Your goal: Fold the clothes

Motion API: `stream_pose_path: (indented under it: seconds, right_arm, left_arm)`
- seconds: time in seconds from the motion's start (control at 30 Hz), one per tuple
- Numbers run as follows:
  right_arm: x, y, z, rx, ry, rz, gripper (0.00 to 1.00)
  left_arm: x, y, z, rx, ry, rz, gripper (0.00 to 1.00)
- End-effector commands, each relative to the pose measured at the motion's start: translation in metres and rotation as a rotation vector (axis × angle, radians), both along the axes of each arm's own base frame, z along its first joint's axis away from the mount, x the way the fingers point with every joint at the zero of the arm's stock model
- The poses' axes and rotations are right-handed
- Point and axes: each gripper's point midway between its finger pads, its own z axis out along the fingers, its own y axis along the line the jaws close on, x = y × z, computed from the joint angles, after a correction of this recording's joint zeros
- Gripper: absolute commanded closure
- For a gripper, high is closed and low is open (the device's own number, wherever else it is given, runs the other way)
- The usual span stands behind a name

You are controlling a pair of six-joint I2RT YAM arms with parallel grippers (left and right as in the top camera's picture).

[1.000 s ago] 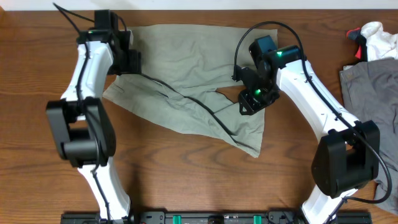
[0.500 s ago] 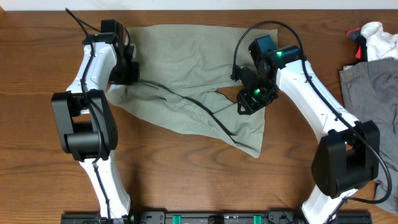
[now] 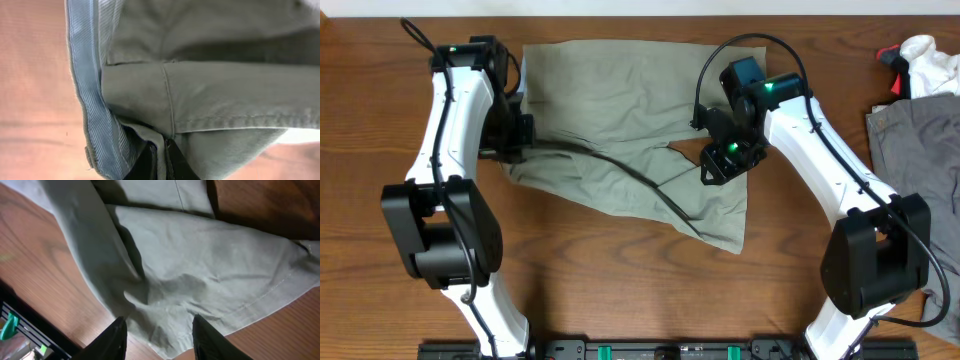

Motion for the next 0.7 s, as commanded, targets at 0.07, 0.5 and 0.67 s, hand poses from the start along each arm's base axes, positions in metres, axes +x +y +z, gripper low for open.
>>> stream_pose_path:
  seconds: [0.07,0.5,0.67]
  right_arm:
    - [-0.003,-0.001,0.005,0.01,0.005,-0.009,0.55]
    - [0.007,-0.042,-0.003,-0.234,-0.005,-0.287,0.35]
    - [0.016,-0.062,-0.004,-0.262,-0.002,-0.441,0.27]
  left_arm:
    - [-0.015,0.005,0.004,0.035,0.071,0.013,0.94]
    - [-0.049,0.05,0.017,0.249,0.203,0.124,0.6]
    - [-0.054,0.061,0.018,0.249,0.212,0.19,0.55]
